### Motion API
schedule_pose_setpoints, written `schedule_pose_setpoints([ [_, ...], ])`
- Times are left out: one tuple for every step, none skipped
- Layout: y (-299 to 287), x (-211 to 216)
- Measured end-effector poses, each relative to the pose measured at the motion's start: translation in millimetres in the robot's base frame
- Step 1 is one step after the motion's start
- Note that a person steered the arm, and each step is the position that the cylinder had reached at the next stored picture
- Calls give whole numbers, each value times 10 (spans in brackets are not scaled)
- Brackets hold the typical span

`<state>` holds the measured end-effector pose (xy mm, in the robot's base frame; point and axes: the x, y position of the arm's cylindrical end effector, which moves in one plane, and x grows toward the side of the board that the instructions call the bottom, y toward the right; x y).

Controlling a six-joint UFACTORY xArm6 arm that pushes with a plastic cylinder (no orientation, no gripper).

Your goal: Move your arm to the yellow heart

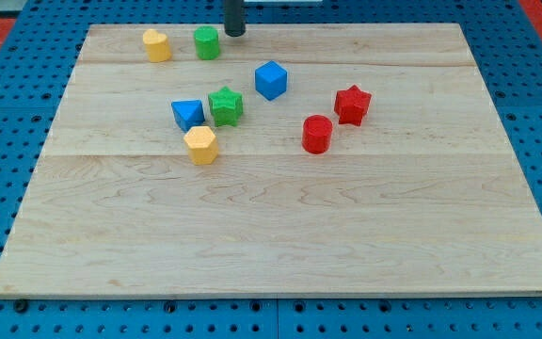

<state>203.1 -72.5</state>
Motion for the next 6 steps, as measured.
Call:
schedule_pose_setpoints([
  [-347, 295],
  [-182, 323],
  [-456, -70],
  [-1131, -81],
  [-974, 168],
  [-553, 219],
])
